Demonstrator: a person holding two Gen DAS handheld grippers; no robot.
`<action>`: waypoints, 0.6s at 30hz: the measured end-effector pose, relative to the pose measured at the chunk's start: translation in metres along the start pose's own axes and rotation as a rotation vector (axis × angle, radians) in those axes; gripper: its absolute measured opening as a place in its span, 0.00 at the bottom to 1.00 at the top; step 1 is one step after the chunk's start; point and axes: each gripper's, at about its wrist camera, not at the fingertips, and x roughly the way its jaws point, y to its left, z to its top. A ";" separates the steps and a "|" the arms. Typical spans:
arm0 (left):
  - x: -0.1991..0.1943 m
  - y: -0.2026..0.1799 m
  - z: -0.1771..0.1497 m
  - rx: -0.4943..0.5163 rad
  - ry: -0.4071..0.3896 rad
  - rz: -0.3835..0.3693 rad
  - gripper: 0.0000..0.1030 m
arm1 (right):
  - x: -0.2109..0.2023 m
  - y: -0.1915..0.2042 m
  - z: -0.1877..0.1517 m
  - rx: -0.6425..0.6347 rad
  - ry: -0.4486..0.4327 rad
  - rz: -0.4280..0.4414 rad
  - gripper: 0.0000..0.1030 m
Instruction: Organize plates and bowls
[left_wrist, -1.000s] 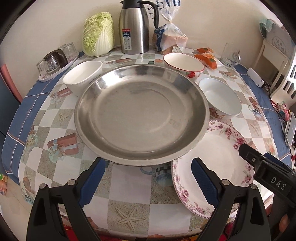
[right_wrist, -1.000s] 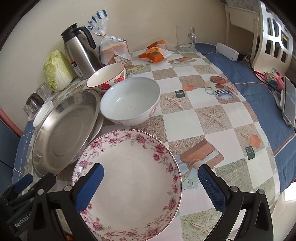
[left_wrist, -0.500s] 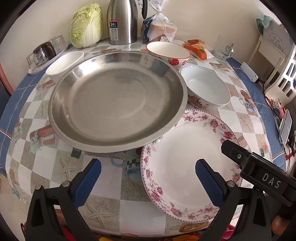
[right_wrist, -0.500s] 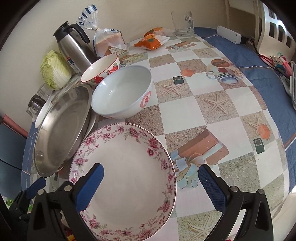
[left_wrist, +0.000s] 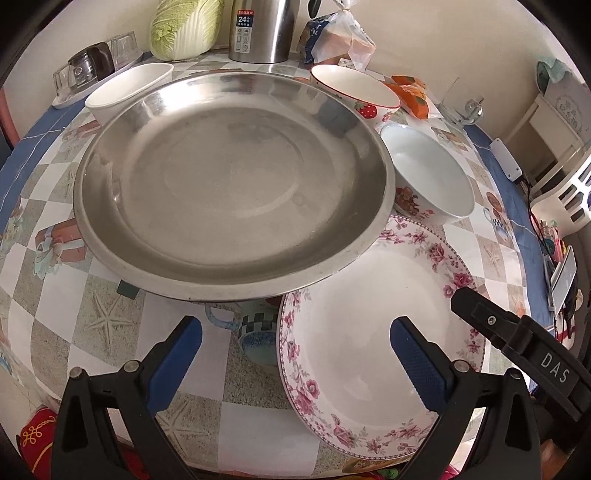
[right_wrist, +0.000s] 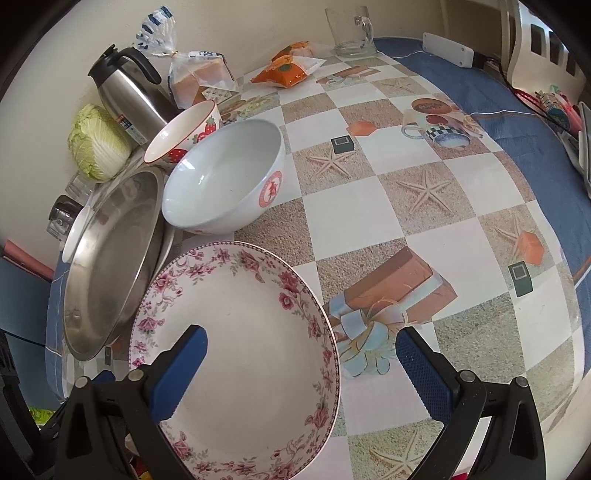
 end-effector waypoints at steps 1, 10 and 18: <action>0.001 0.002 0.001 -0.013 0.003 -0.009 0.99 | 0.001 0.000 0.001 0.005 -0.002 0.010 1.00; 0.011 0.015 0.002 -0.080 0.069 -0.021 0.99 | 0.004 -0.011 0.003 0.073 0.000 0.043 0.86; 0.016 0.022 -0.001 -0.129 0.101 -0.020 0.89 | 0.009 -0.032 0.003 0.196 0.019 0.106 0.54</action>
